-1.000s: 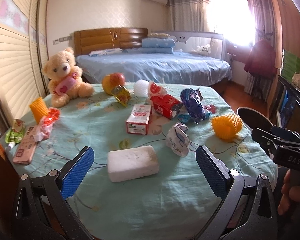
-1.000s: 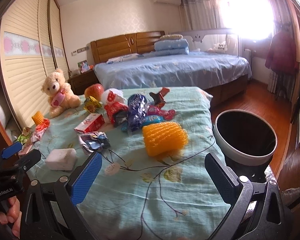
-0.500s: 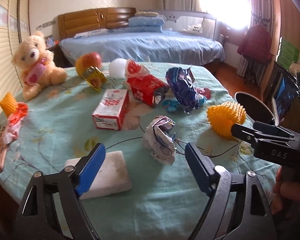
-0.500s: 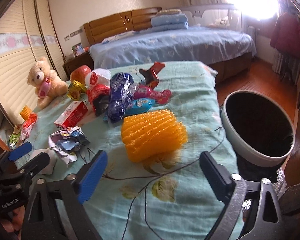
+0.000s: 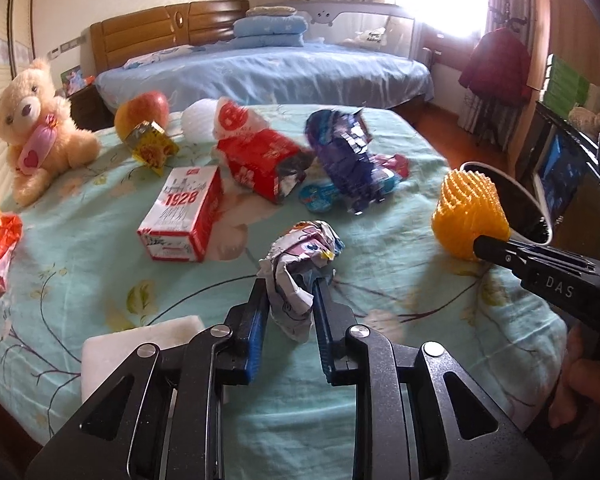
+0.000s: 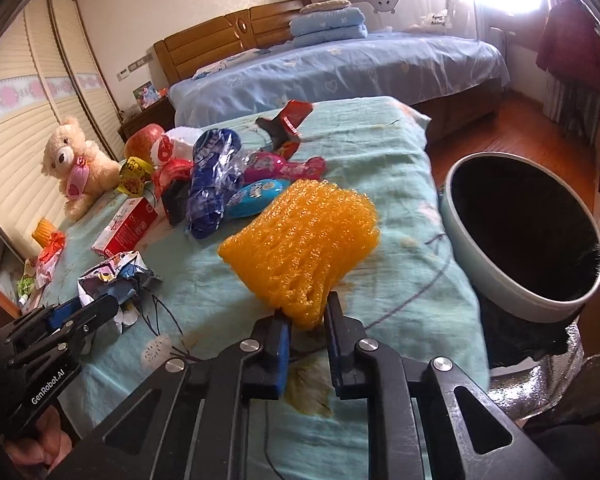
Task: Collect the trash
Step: 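Grasp the crumpled wrapper with left tool while right tool grasps orange mesh net, then carry both items over the bin and open both tools to drop them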
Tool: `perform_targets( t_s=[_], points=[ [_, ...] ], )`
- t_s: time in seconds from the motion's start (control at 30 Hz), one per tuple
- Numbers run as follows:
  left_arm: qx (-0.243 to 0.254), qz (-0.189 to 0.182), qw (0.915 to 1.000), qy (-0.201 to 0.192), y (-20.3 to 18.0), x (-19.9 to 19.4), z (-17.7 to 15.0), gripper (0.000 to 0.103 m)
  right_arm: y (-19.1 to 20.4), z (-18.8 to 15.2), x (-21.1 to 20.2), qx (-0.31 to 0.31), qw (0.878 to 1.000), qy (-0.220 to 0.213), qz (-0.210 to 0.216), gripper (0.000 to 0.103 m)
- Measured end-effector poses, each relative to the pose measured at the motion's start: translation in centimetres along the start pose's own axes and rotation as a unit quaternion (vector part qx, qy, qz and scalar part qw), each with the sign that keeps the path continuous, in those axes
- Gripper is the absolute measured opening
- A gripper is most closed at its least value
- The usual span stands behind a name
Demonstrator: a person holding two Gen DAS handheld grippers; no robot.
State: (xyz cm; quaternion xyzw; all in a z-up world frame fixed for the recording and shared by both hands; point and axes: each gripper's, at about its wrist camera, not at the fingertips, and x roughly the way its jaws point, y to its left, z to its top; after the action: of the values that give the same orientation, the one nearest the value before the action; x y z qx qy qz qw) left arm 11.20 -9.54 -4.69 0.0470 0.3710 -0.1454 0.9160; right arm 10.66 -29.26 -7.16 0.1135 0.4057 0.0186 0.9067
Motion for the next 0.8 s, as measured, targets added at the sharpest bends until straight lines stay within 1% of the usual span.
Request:
perform_targets(
  t_s=[0.17,0.4,0.8],
  points=[
    [0.013,-0.025,0.9996,-0.003,-1.6,-0.2,0.8,0.019,-1.5,0.3,-1.4,0.009,1.000,-0.012,-0.013,0.014],
    [0.030,-0.054,0.9981,-0.003,-4.3,0.3,1.9,0.019,-4.6,0.6,-3.3,0.032,0.998,-0.029,-0.039,0.014],
    [0.056,-0.090,0.9944,0.000,-8.9,1.4,3.8,0.019,-9.3,0.7,-4.3,0.063,0.995,-0.033,-0.076,0.014]
  ],
)
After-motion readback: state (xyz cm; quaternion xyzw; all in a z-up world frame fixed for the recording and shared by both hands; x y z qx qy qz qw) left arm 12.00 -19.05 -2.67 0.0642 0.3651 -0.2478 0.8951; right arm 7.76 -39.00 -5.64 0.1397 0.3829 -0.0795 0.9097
